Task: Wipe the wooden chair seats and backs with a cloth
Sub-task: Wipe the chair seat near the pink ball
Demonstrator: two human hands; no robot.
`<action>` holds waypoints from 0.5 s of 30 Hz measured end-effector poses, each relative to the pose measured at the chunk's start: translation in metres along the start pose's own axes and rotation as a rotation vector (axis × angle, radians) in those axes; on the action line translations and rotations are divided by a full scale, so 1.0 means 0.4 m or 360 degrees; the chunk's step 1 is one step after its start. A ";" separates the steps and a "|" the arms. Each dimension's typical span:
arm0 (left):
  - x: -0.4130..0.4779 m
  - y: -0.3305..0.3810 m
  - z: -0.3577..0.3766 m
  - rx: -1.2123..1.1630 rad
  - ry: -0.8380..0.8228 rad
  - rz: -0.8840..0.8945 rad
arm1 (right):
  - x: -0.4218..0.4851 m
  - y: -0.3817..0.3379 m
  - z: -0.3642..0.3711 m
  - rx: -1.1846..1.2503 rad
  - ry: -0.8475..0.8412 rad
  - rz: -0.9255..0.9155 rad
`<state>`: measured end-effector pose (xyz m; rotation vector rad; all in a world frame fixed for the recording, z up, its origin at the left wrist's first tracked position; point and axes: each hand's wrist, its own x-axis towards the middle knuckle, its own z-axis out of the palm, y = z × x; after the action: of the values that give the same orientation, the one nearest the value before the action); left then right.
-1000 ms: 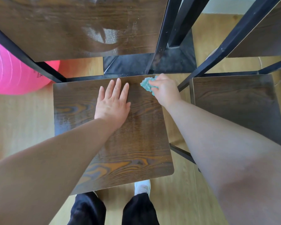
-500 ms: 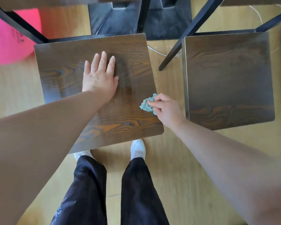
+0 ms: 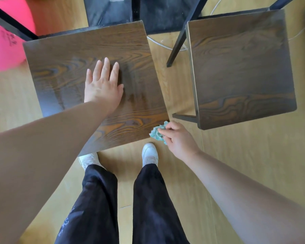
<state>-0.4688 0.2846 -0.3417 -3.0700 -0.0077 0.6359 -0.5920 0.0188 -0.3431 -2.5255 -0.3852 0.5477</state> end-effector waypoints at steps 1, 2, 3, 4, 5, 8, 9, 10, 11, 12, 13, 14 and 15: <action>-0.003 0.000 0.000 -0.0001 0.0006 0.0003 | 0.001 -0.007 -0.007 -0.0003 0.0023 0.0015; 0.000 -0.001 -0.003 0.0007 0.0009 0.0009 | 0.013 -0.013 -0.018 0.0002 0.0056 0.0040; -0.003 0.002 -0.002 0.0019 -0.0001 0.0018 | 0.024 -0.019 -0.027 0.0022 0.0102 0.0078; 0.000 0.003 -0.004 0.0029 0.0002 0.0022 | 0.049 -0.025 -0.042 0.0058 0.0162 0.0117; 0.010 0.002 -0.009 0.0031 0.0016 0.0025 | 0.088 -0.033 -0.060 0.0108 0.0227 0.0146; 0.050 -0.003 -0.033 -0.0001 0.0060 0.0021 | 0.243 -0.058 -0.108 0.0191 0.0356 0.0188; 0.066 -0.006 -0.043 -0.0002 0.0075 0.0015 | 0.301 -0.067 -0.124 0.0181 0.0369 0.0182; 0.082 -0.011 -0.052 -0.0001 0.0090 0.0011 | 0.360 -0.076 -0.137 0.0159 0.0371 0.0170; 0.099 -0.017 -0.062 0.0001 0.0104 0.0008 | 0.417 -0.084 -0.151 0.0122 0.0362 0.0166; 0.117 -0.024 -0.071 0.0005 0.0114 0.0006 | 0.473 -0.089 -0.162 0.0076 0.0349 0.0168; 0.134 -0.033 -0.080 0.0014 0.0120 0.0003 | 0.526 -0.093 -0.174 0.0035 0.0339 0.0172; 0.151 -0.044 -0.089 0.0022 0.0128 0.0001 | 0.578 -0.098 -0.184 0.0019 0.0324 0.0191; 0.169 -0.055 -0.097 0.0030 0.0137 -0.0001 | 0.627 -0.105 -0.195 0.0018 0.0316 0.0223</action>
<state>-0.3915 0.3068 -0.3327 -3.0761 -0.0026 0.5004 -0.3434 0.1127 -0.3352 -2.5799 -0.1326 0.3447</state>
